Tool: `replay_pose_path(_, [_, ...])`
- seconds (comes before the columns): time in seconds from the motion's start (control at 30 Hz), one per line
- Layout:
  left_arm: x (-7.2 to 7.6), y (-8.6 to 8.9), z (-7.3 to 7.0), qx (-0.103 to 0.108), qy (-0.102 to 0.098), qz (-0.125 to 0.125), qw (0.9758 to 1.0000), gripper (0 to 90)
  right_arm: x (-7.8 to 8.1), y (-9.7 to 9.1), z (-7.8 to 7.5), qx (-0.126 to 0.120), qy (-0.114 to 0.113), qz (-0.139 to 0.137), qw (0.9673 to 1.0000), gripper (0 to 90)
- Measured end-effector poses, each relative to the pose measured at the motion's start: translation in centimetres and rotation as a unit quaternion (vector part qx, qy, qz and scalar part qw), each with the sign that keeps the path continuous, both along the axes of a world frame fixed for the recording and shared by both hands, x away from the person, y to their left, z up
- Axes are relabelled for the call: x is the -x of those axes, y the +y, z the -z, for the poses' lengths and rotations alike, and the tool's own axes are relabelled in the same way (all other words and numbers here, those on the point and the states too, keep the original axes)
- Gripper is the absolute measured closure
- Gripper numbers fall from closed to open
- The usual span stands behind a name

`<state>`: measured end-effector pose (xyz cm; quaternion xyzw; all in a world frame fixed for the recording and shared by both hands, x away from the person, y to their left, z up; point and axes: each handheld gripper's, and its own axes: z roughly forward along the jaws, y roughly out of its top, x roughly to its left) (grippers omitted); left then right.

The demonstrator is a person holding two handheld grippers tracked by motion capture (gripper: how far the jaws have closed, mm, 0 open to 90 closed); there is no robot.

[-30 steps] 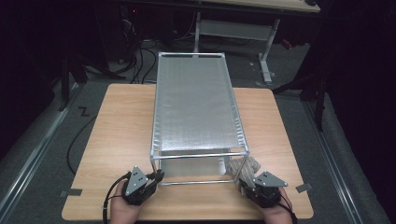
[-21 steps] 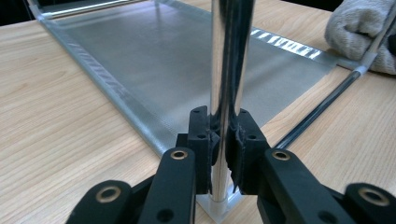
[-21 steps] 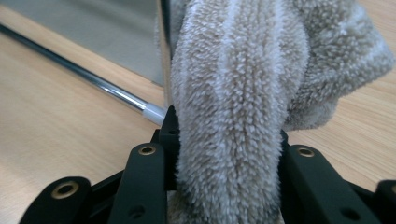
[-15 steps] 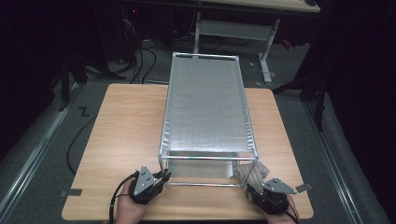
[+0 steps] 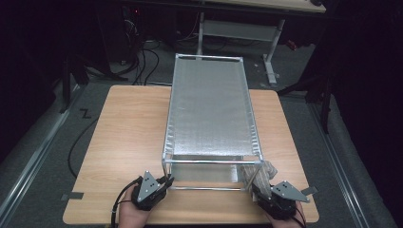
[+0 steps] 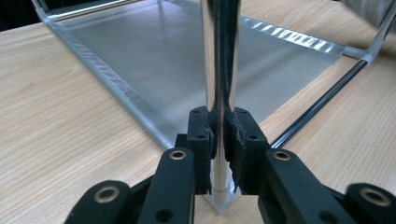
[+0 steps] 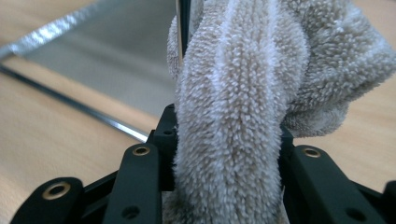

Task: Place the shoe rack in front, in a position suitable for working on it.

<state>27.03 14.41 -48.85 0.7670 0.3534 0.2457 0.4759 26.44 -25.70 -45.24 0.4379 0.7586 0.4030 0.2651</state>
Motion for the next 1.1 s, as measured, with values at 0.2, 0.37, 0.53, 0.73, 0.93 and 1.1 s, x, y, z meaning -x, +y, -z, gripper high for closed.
replay_pose_path(0.2, [0.1, -0.2, 0.0, -0.002, -0.001, 0.007, 1.0000, 79.2, 0.7, -0.1, -2.7, -0.014, -0.062, 0.010, 0.9979, 60.0])
replay_pose_path(0.37, [0.2, -0.3, 0.0, -0.003, -0.001, 0.011, 0.9999, 79.1, 1.2, 0.1, -4.1, -0.012, -0.090, 0.019, 0.9957, 60.0])
replay_pose_path(0.53, [0.2, -0.3, -0.1, -0.003, 0.001, 0.011, 0.9999, 79.2, 1.0, 0.3, -2.9, 0.001, -0.075, 0.015, 0.9970, 60.8])
replay_pose_path(0.73, [0.2, -0.3, -0.1, -0.004, 0.002, 0.012, 0.9999, 79.2, 0.2, 0.3, -0.1, 0.032, -0.019, 0.000, 0.9993, 61.5])
replay_pose_path(0.93, [0.2, -0.2, -0.1, -0.003, 0.003, 0.013, 0.9999, 79.2, -0.8, 0.4, 1.9, 0.048, 0.043, -0.017, 0.9978, 61.4])
replay_pose_path(1.1, [0.1, 0.0, -0.1, -0.003, 0.006, 0.010, 0.9999, 79.4, -1.3, 0.6, 3.1, 0.063, 0.081, -0.026, 0.9943, 61.4])
